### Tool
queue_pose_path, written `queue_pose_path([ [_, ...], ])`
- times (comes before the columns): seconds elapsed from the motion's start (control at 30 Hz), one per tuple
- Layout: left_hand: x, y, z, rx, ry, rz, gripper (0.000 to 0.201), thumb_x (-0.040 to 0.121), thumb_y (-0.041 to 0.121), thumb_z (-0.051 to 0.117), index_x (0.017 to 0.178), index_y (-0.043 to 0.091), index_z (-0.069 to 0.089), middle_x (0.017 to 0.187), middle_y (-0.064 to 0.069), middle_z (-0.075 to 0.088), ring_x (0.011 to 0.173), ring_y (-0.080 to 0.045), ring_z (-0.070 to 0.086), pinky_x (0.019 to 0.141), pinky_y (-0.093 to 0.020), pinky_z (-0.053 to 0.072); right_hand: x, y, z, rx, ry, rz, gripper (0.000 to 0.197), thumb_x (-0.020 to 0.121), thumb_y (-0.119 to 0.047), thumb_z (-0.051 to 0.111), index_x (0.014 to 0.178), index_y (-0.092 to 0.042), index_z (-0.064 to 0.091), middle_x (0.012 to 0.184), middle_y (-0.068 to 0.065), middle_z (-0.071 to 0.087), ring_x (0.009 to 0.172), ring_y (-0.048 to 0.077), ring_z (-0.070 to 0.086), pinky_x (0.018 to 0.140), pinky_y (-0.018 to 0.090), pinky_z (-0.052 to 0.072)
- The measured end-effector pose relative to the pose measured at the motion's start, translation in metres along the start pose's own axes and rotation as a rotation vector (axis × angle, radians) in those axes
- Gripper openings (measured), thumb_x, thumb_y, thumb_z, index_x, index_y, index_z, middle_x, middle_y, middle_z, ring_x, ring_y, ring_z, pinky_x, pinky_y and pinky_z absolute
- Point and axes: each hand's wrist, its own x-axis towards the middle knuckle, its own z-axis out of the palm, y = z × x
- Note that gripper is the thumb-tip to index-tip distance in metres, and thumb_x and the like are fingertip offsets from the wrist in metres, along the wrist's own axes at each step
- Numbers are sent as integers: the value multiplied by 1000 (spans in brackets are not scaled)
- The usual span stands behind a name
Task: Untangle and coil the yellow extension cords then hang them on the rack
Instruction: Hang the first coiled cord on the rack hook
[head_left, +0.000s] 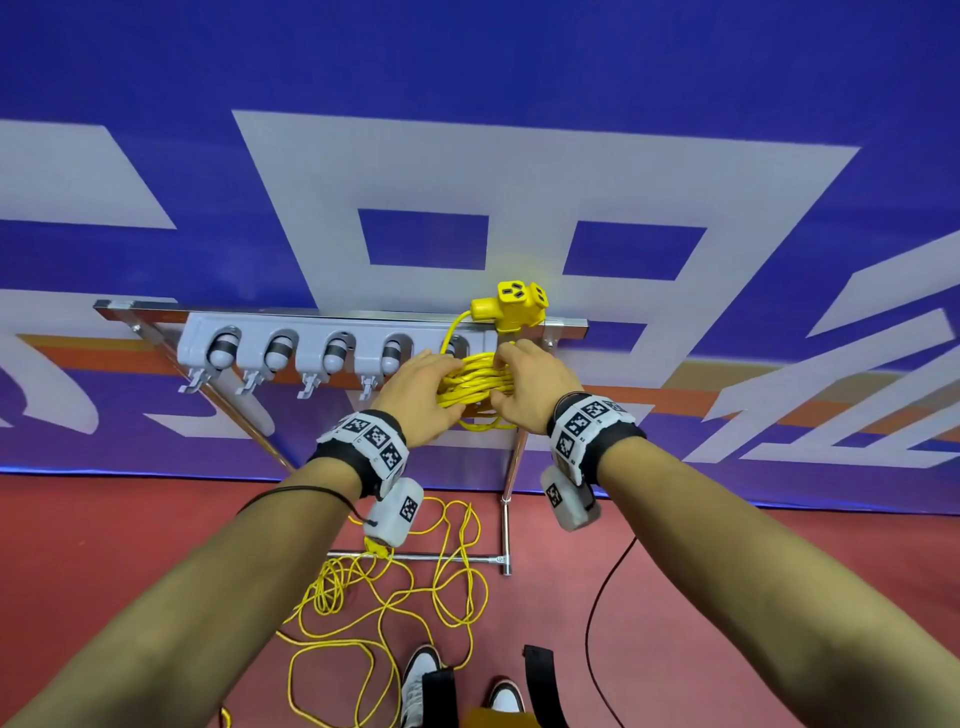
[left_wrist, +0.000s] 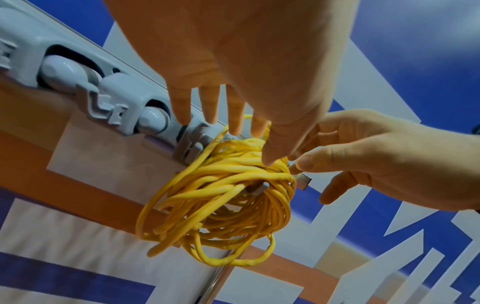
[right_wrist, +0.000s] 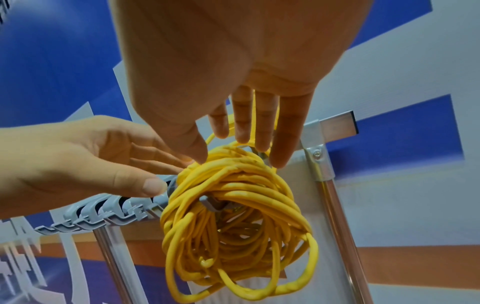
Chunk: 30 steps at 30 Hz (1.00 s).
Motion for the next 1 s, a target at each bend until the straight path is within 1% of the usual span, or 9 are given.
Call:
queue_pose_path([
  [0.13,-11,0,-6,-38,61,33,37,84,30,67,117,13,69,114,-8,67,107,-28,59,95,-44,49,-3,-4,-5,2,22,-21,42,85,-38,64,119,-17,53,117,5,53,106,31,57,85,42,51],
  [0.23,-19,0,-9,-25,62,41,27,90,31,48,80,15,68,78,-6,64,78,-27,56,73,-46,50,-9,-10,-7,17,39,-40,40,86,-38,62,119,-18,54,119,5,54,107,30,57,85,41,51],
  [0.3,-27,0,-10,-19,54,38,32,92,30,44,71,14,62,70,-5,60,72,-28,52,69,-47,47,-15,-15,-5,35,46,-62,38,85,-36,63,118,-17,55,119,5,55,107,30,57,84,40,50],
  [0.43,-53,1,-13,34,7,-42,35,88,37,47,79,14,72,81,-8,65,84,-28,55,77,-45,47,-27,-28,8,90,30,-135,33,83,-33,65,111,-16,58,117,7,59,106,31,57,86,40,50],
  [0.57,-85,-11,-11,18,6,-175,33,93,43,60,73,17,64,77,-3,62,82,-25,56,73,-37,48,-36,-47,29,131,-43,-226,32,81,-29,67,109,-15,61,112,8,63,103,31,59,85,40,50],
  [0.67,-107,-34,-10,-6,-21,-206,22,90,41,60,86,20,65,86,1,68,86,-25,63,79,-38,51,-43,-62,47,105,-129,-254,39,79,-33,65,113,-15,59,116,10,62,105,32,59,87,42,50],
  [0.73,-120,-49,-14,22,-58,-206,19,89,33,66,102,19,66,98,4,69,98,-24,64,87,-38,50,-48,-75,59,88,-151,-243,37,82,-30,65,114,-13,59,115,12,62,105,32,58,88,41,49],
  [0.8,-129,-65,-18,29,-68,-199,28,89,30,68,114,19,64,105,3,69,104,-24,64,91,-40,50,-50,-87,72,85,-159,-209,37,83,-30,65,115,-13,58,113,11,63,103,32,59,87,40,49],
  [1.0,-153,-119,-30,-28,-107,-156,38,90,30,67,126,20,60,113,2,68,104,-24,63,95,-39,49,-58,-138,114,93,-218,-53,39,85,-31,67,119,-13,57,120,10,65,110,31,60,91,36,49],
])
